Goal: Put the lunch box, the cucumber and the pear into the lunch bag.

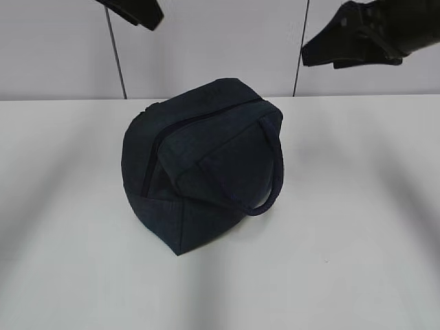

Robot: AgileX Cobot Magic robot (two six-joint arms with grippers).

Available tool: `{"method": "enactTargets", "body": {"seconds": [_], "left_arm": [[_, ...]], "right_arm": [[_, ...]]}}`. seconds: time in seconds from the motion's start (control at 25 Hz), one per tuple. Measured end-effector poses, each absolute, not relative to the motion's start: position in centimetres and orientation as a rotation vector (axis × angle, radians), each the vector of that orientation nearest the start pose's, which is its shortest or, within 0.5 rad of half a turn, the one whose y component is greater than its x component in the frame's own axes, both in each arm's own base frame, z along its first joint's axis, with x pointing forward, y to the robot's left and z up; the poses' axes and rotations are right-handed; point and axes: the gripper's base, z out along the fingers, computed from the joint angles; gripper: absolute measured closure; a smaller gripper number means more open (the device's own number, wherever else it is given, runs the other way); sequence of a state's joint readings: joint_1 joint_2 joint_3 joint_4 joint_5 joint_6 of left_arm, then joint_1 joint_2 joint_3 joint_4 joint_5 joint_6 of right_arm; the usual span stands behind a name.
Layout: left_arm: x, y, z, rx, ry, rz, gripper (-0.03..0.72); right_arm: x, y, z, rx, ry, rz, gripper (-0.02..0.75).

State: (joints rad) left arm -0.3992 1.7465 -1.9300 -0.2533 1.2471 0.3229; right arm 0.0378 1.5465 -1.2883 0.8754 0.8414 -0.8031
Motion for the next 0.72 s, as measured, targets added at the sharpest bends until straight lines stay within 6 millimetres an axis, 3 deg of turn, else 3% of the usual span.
{"method": "enactTargets", "body": {"seconds": [0.16,0.28,0.44,0.72], "left_arm": [[31.0,-14.3,42.4,0.71,2.428,-0.202,0.484],[28.7,-11.9,41.7,0.584,2.485,-0.035,0.485],[25.6,-10.1,38.5,0.453,2.491,-0.028,0.485],[16.7,-6.9,33.8,0.377,2.429,-0.166,0.485]], "right_arm": [[31.3,5.9,32.5,-0.441,2.377,0.624,0.234],[29.3,5.0,32.2,-0.368,2.464,0.522,0.236],[25.6,3.8,32.7,-0.31,2.498,0.373,0.237],[18.1,2.3,33.1,-0.217,2.473,0.203,0.239]]}}
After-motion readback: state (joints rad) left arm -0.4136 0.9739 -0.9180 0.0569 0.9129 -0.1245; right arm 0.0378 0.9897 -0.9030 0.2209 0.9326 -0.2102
